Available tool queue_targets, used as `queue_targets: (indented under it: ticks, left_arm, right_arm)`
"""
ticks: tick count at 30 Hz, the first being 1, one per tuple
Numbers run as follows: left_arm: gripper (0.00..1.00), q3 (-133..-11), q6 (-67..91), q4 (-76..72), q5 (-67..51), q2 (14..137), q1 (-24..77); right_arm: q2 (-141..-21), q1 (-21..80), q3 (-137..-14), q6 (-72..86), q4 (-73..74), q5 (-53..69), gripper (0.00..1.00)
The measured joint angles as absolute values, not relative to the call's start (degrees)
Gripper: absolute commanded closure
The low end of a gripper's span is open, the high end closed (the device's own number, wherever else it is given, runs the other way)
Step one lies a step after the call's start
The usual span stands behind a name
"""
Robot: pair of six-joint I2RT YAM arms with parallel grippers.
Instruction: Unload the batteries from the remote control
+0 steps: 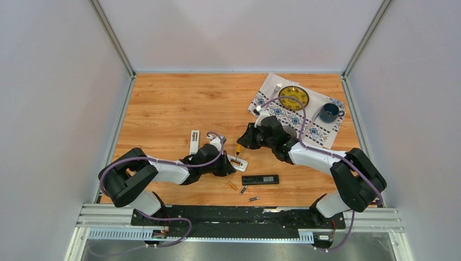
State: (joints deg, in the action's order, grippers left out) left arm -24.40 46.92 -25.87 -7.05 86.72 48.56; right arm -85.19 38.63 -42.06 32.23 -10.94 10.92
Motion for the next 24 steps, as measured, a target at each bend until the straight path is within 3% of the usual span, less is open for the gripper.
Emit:
queue_targets:
  ticks: [24]
  left_arm:
    - [1.0, -21.43, 51.27, -28.6, -9.02, 85.86, 44.71]
  right_arm:
    - [-90.04, 31.86, -39.0, 41.8, -18.57, 22.46, 1.0]
